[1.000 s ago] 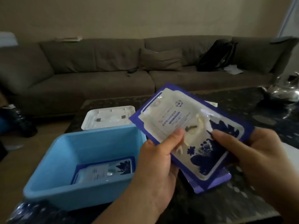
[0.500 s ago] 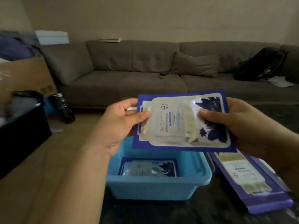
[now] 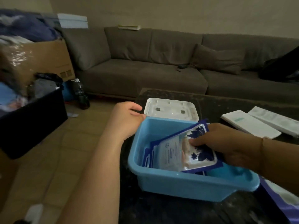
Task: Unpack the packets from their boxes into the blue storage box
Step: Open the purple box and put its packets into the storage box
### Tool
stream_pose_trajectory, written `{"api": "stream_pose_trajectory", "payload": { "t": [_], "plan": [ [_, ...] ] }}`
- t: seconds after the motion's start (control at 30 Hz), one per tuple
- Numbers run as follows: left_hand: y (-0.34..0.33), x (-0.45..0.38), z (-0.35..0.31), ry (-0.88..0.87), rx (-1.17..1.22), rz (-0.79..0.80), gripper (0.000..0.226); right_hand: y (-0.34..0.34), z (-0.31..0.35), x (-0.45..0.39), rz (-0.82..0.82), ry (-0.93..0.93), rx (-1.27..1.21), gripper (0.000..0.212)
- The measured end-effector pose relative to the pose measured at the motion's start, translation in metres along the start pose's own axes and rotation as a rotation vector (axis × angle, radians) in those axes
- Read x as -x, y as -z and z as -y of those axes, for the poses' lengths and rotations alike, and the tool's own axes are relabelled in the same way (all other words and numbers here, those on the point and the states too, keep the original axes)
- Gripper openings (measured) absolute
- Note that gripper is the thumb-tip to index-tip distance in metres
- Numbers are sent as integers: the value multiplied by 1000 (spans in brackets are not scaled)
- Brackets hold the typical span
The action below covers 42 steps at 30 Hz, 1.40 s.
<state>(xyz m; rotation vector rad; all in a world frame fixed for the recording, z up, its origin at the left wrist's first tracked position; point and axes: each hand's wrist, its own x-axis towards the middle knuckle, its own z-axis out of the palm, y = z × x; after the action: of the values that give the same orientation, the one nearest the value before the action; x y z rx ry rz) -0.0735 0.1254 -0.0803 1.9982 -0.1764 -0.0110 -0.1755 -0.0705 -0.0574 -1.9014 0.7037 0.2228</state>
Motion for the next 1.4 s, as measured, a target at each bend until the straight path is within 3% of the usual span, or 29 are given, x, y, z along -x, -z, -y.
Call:
{"api": "stream_pose_trajectory", "payload": {
  "t": [0.27,0.43,0.53,0.73,0.9,1.1,1.4],
  "plan": [
    [-4,-2,3,-48,-28,43,28,-19,-19,-18,41,-99,-31,10],
    [-3,-3,3,-49,-42,52,31,-12,-20,-6,225,-194,-23,26],
    [-4,-3,2,-45,-47,51,32,-5,-16,6,206,-206,18,41],
    [-5,-2,1,-48,-59,33,32,-1,-12,13,141,-287,109,21],
    [-5,-3,2,-47,-73,23,32,-4,-15,3,175,-333,206,36],
    [-7,-3,2,-55,-99,2,33,-10,-22,-5,181,-297,328,9],
    [-7,-4,-3,-73,-170,-46,32,-4,-16,0,192,-253,339,27]
  ]
}}
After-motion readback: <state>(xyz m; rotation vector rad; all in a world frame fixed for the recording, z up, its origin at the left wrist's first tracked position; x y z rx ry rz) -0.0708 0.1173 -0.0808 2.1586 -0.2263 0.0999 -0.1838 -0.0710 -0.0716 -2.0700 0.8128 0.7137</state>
